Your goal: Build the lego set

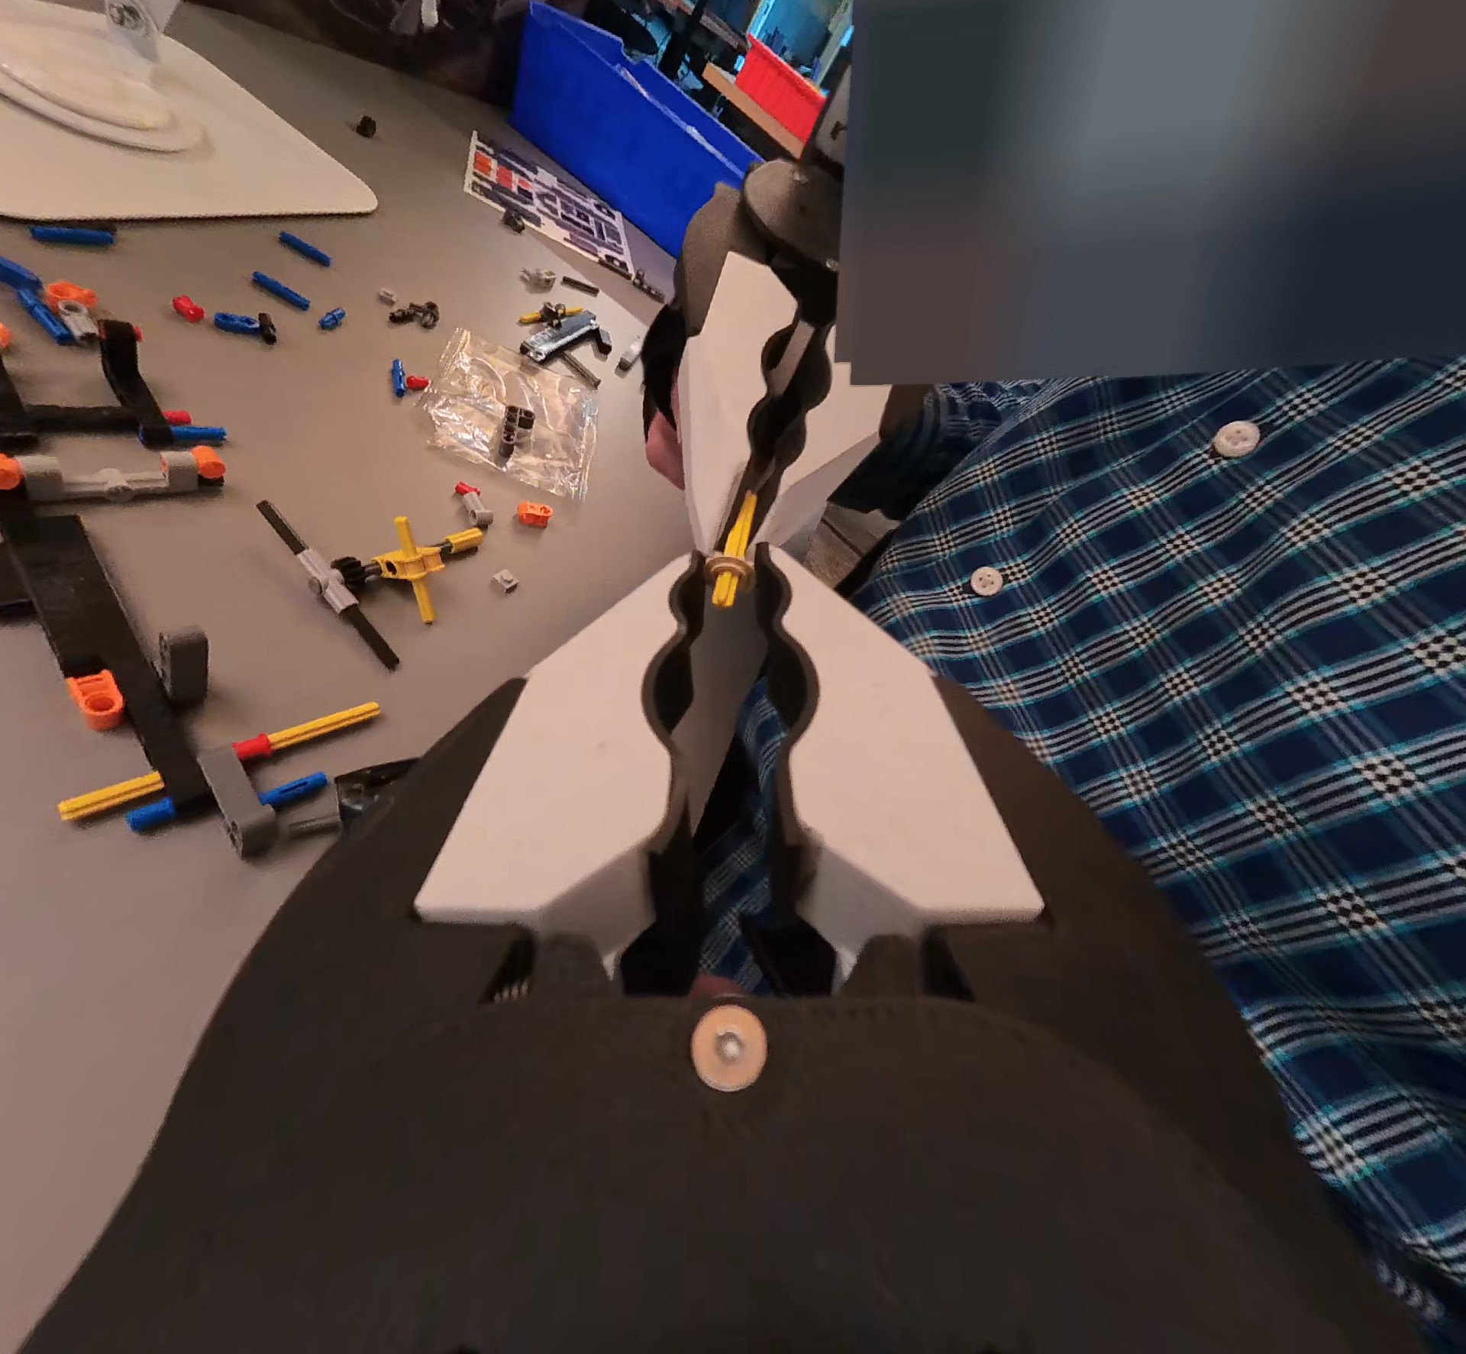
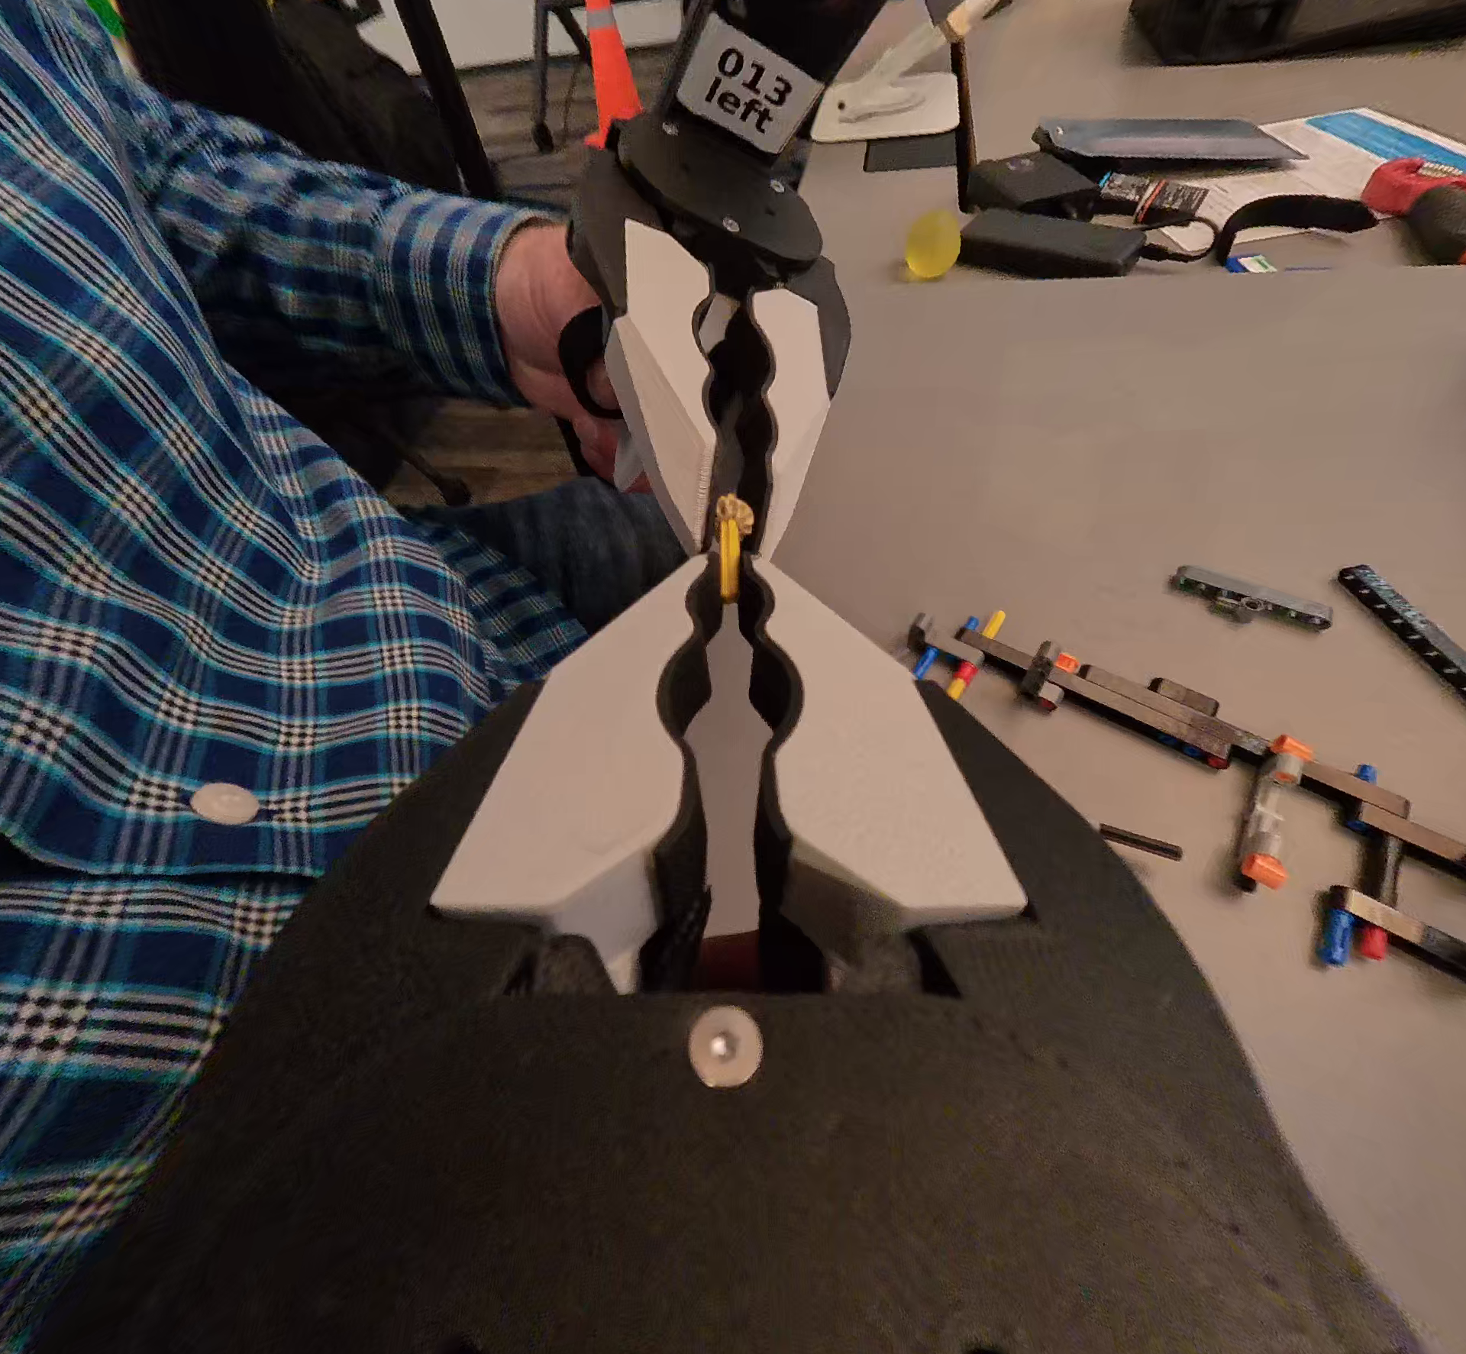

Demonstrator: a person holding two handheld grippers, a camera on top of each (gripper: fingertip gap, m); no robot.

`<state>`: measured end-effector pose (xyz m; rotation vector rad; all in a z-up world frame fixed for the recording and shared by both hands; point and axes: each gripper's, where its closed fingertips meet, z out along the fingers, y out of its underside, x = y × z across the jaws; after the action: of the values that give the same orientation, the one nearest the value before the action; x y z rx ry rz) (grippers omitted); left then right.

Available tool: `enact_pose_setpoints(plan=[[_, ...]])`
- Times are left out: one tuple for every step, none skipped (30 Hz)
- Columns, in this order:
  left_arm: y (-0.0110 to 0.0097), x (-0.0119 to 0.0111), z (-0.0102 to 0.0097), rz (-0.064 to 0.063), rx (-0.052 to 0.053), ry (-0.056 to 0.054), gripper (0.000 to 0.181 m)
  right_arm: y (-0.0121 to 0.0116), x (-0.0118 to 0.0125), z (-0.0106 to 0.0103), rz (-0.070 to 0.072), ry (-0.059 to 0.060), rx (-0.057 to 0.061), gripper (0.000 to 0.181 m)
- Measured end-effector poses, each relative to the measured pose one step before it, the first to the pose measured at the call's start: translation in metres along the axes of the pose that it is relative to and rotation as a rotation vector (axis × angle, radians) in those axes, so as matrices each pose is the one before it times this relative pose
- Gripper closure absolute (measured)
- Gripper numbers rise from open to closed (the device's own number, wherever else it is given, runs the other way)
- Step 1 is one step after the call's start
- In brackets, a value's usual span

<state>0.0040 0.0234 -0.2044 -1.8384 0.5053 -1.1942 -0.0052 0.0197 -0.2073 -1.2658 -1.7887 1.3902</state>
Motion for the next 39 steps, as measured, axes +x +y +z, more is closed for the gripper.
enact_pose_setpoints(plan=[[-0.00097,-0.00038,0.00002,0.0232,-0.0025,-0.0122,0.171,-0.00114,0.00041,-0.00051,0.0138,-0.0027,0.0101,0.18],[0.00046,0.00019,0.00035,0.0177,-0.0095,-0.0047,0.171,0.00027,-0.00003,-0.0003,0.005,-0.0013,0.0006,0.18],[0.0004,0.00045,0.00014,0.0125,-0.0055,-0.0006,0.171,0.00029,-0.00048,-0.00018,0.0012,-0.0033,-0.0011,0.18],[-0.00025,-0.00109,0.00015,0.0128,-0.001,-0.0121,0.171,0.00023,0.00054,-0.00006,0.0038,0.0027,-0.0005,0.18],[-0.00032,0.00001,-0.00002,0.0112,-0.0024,-0.0061,0.171,0.00009,0.00037,-0.00012,0.0085,0.0007,0.002,0.179],[-0.00094,0.00012,0.00006,0.0148,0.0018,-0.0073,0.171,-0.00064,-0.00001,-0.00044,0.0135,-0.0055,0.006,0.179],[-0.00156,-0.00053,-0.00009,0.0156,0.0047,-0.0129,0.171,-0.00095,0.00056,-0.00054,0.0139,-0.002,0.0075,0.179],[-0.00117,-0.00005,-0.00014,0.0141,0.0022,-0.0083,0.171,-0.00091,0.00039,-0.00042,0.0147,-0.0043,0.0071,0.179],[-0.00107,-0.00047,-0.00028,0.0143,0.0041,-0.0111,0.171,-0.00091,0.00041,-0.00009,0.0173,-0.0039,0.0074,0.179],[-0.00073,-0.00064,-0.0004,0.0118,0.0006,-0.0119,0.171,-0.00066,0.00056,-0.00001,0.0155,-0.0018,0.0081,0.179],[-0.00083,-0.00032,-0.00049,0.0088,0.0017,-0.01,0.171,-0.00055,0.0003,0.00021,0.0193,-0.0036,0.0075,0.179],[-0.00065,-0.0002,-0.00048,0.0095,0.0013,-0.0093,0.171,-0.00069,0.00018,0.00013,0.0176,-0.0034,0.0073,0.179],[-0.00035,-0.00027,-0.00033,0.0089,0.0007,-0.0091,0.171,-0.00027,-0.00012,0.00023,0.0128,-0.0019,0.0036,0.179],[-0.00034,-0.00007,-0.0003,-0.0015,0.0032,-0.0029,0.172,0.00002,-0.00021,0.00018,0.0005,0.0021,0.0006,0.179],[0.00028,0.00039,-0.00004,-0.0061,0.0015,0.0034,0.171,0.00024,-0.00036,0.0001,-0.0083,0.0046,-0.0018,0.179],[0.00091,0.00013,0.00012,-0.0045,-0.0013,0.0024,0.172,0.0006,-0.00015,0.00008,-0.0139,0.0066,-0.0057,0.179],[0.00029,0.0001,0.00011,-0.0072,0.0011,0.0027,0.172,0.0004,-0.00002,0.00002,-0.0138,0.0071,-0.0052,0.179],[-0.00007,0.00008,0.00011,-0.0138,0.0045,0.0058,0.172,-0.0001,0.00004,-0.00013,-0.0159,0.0086,-0.0022,0.179],[-0.00021,0.00048,0.00029,-0.0153,0.0083,0.0101,0.172,-0.00009,-0.00004,-0.00037,-0.0199,0.0079,-0.0042,0.179],[-0.00069,0.00014,0.00028,-0.0141,0.0115,0.0074,0.172,-0.00041,0.00007,-0.00047,-0.0278,0.0117,-0.0064,0.179],[-0.00011,-0.00033,0.00055,-0.0126,0.0069,0.0036,0.172,0.00022,0.00067,-0.00039,-0.036,0.0199,-0.0125,0.179],[0.00104,-0.00007,0.00055,-0.0114,0.0,0.0066,0.172,0.00096,0.00062,-0.00039,-0.0503,0.0256,-0.0219,0.179],[0.00009,0.0005,0.00028,-0.0128,0.0084,0.0104,0.172,0.0004,0.00007,-0.00047,-0.0468,0.0211,-0.0212,0.18],[-0.00144,0.00101,-0.00012,-0.0132,0.0134,0.0128,0.172,-0.00094,0.00002,-0.00075,-0.0204,0.0094,-0.0058,0.18],[-0.00053,0.00032,0.0002,-0.0061,0.001,0.0057,0.172,-0.0007,0.0,-0.00059,-0.0059,0.0019,0.0006,0.18],[0.00045,0.00004,0.00052,0.0068,-0.0041,-0.0008,0.172,0.00049,-0.00006,-0.00045,0.0003,-0.0032,-0.0047,0.18],[-0.00037,0.00039,0.00041,0.0076,0.0016,-0.0014,0.172,-0.0001,-0.00037,-0.00053,0.0176,-0.0129,0.0014,0.18],[-0.00107,0.00028,0.00005,0.0031,0.0042,-0.0003,0.172,-0.00076,-0.00025,-0.00058,0.0338,-0.0172,0.0124,0.18],[0.00013,-0.00039,0.0001,0.0126,-0.0046,-0.0077,0.172,-0.00024,-0.00016,-0.00013,0.0446,-0.0209,0.0127,0.179],[-0.00006,-0.00053,-0.0001,0.0136,-0.0056,-0.0099,0.172,-0.00004,-0.00012,0.00012,0.0429,-0.0198,0.0124,0.18],[-0.00034,0.0,-0.00022,0.0106,-0.0028,-0.0055,0.172,-0.00027,-0.00027,0.00005,0.0343,-0.0158,0.0108,0.18],[-0.00048,-0.00015,-0.00004,0.0054,-0.0013,-0.0053,0.172,-0.0005,-0.00005,-0.00023,0.0172,-0.0071,0.0064,0.18],[0.00052,-0.00017,-0.00003,0.0102,-0.0069,-0.0061,0.172,0.00014,0.00006,0.0,0.0048,0.0002,-0.001,0.179],[-0.00024,-0.00023,-0.00026,0.0097,-0.0016,-0.0067,0.172,0.00003,-0.00003,0.00004,0.0118,-0.0031,0.0008,0.179],[-0.00126,0.00006,-0.00038,0.002,0.0049,-0.0031,0.172,-0.00097,-0.00007,-0.0002,0.0117,-0.0039,0.0096,0.179],[-0.00056,-0.00005,-0.00007,0.0024,0.0023,-0.0018,0.172,-0.00069,0.00009,-0.00022,0.0112,-0.0035,0.007,0.179],[-0.00026,-0.00065,-0.00001,0.0023,0.0003,-0.0052,0.172,-0.00035,0.00035,-0.00014,0.0087,-0.0007,0.0036,0.179],[-0.0006,-0.00039,-0.00014,-0.0006,0.0025,-0.0016,0.172,-0.0004,0.00039,-0.0001,0.0085,0.0009,0.0034,0.179],[0.0004,0.00016,-0.00006,-0.0019,-0.0023,0.004,0.172,0.00004,0.00018,-0.00003,-0.0039,0.0026,-0.0001,0.179]])
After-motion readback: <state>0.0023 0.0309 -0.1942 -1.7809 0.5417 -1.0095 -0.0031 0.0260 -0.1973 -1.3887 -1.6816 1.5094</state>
